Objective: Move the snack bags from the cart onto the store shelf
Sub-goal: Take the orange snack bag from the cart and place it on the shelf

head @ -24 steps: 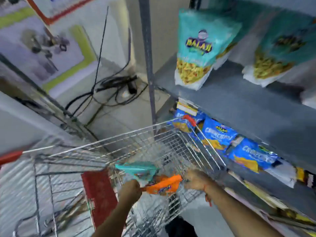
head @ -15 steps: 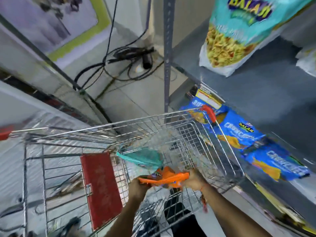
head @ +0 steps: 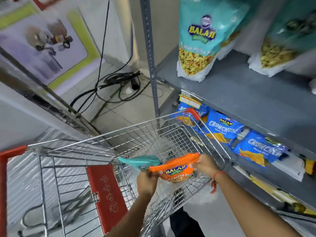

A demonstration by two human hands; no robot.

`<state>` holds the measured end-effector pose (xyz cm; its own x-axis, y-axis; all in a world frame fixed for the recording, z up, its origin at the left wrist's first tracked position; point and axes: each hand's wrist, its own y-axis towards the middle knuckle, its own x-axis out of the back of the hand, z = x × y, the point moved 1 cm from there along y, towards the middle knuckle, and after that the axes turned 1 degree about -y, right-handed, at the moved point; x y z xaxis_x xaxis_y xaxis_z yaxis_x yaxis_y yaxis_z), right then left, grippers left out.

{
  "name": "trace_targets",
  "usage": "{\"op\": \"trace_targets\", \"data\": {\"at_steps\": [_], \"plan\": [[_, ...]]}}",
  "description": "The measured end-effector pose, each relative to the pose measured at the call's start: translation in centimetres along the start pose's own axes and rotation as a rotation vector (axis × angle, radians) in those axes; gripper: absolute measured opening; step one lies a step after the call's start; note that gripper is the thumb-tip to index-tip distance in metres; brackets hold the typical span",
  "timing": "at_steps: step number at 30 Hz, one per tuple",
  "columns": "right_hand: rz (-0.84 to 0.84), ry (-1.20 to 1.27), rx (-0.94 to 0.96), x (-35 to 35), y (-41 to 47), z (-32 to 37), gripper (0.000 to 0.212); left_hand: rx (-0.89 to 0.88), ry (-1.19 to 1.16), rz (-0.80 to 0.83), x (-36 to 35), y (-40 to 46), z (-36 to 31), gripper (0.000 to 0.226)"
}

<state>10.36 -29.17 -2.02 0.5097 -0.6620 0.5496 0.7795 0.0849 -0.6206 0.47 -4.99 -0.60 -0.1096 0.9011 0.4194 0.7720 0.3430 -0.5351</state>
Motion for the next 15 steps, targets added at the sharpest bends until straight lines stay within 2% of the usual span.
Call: {"op": "trace_targets", "data": {"at_steps": [4, 6, 9, 15], "plan": [[-0.184, 0.199, 0.047, 3.6, -5.2, 1.5, 0.017, -0.183, -0.046, 0.043, 1.4, -1.3, -4.5, 0.039], [-0.308, 0.275, 0.127, 5.8, -8.5, 2.8, 0.010, -0.279, -0.118, 0.053, 2.4, -2.2, -8.7, 0.031], [-0.439, 0.426, 0.218, 9.8, -14.8, 5.9, 0.013, -0.463, -0.176, 0.105, 3.5, -3.6, -15.9, 0.023], [-0.743, 0.531, 0.341, 18.3, -26.8, 10.4, 0.014, -0.826, -0.233, 0.289, 5.0, -11.3, -30.1, 0.033]]}}
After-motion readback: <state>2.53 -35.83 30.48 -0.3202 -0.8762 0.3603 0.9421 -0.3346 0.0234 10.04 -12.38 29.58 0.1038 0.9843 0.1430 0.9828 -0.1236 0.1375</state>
